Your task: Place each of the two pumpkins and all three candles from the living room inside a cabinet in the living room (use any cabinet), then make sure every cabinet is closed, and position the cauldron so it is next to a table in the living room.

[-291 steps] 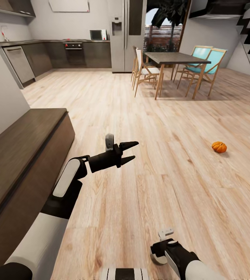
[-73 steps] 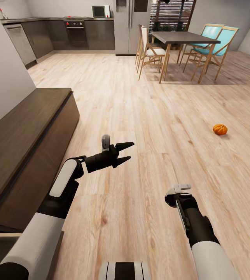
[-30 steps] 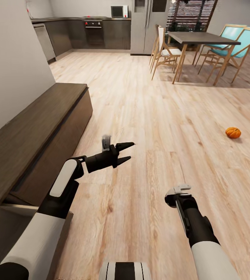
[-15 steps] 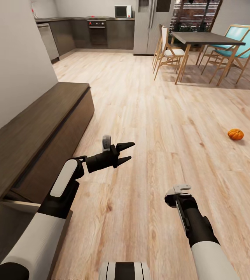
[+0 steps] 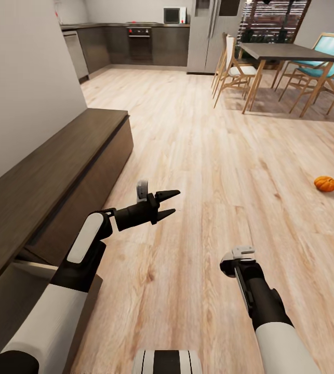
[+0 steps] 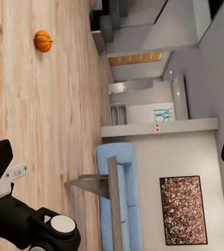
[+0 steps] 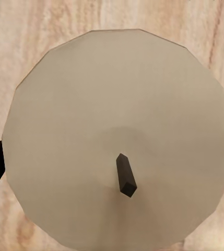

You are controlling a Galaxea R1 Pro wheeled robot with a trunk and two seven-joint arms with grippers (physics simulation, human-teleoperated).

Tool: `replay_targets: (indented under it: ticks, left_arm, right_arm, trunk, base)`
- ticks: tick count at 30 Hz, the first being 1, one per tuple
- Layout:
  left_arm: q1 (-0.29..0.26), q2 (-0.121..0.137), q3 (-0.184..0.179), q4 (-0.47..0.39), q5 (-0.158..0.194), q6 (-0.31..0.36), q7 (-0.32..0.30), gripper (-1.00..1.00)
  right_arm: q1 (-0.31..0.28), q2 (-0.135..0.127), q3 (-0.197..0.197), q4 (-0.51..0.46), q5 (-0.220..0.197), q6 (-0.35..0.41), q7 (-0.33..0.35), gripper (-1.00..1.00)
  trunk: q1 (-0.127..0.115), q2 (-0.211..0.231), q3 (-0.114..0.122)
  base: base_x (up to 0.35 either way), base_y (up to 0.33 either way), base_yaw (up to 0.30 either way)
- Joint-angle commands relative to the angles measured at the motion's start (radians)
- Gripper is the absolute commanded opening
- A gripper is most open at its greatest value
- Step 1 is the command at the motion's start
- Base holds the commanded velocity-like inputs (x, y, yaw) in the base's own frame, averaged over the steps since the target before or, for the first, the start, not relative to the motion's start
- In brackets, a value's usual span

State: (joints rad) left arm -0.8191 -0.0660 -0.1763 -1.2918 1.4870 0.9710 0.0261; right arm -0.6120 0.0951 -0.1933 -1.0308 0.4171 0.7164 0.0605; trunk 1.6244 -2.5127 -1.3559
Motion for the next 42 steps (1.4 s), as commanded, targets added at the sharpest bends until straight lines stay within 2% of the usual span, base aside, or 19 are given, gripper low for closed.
replay_targets:
  ticks: [1,10,27,42]
  left_arm:
    - [0.000,0.000,0.000,0.000,0.000,0.000,0.000,1.00]
    - [0.000,0.000,0.000,-0.001,0.000,0.000,0.000,1.00]
    - [0.000,-0.001,0.000,-0.001,0.003,0.001,-0.001,1.00]
    - [0.001,-0.006,-0.002,-0.005,0.001,0.000,0.000,1.00]
  right_arm:
    - [0.000,0.000,0.000,0.000,0.001,0.000,-0.001,-1.00]
    - [0.000,0.000,0.000,0.000,0.001,0.000,-0.001,-1.00]
    - [0.000,-0.002,0.000,0.000,-0.003,0.000,-0.001,-1.00]
    - [0.000,-0.001,0.000,0.001,-0.003,0.000,-0.001,-1.00]
  trunk:
    - [0.000,0.000,0.000]
    - [0.000,0.000,0.000]
    - [0.000,0.000,0.000]
    - [-0.007,0.003,0.058]
  base:
    - [0.000,0.000,0.089]
    - [0.000,0.000,0.197]
    - [0.000,0.000,0.009]
    - [0.000,0.000,0.000]
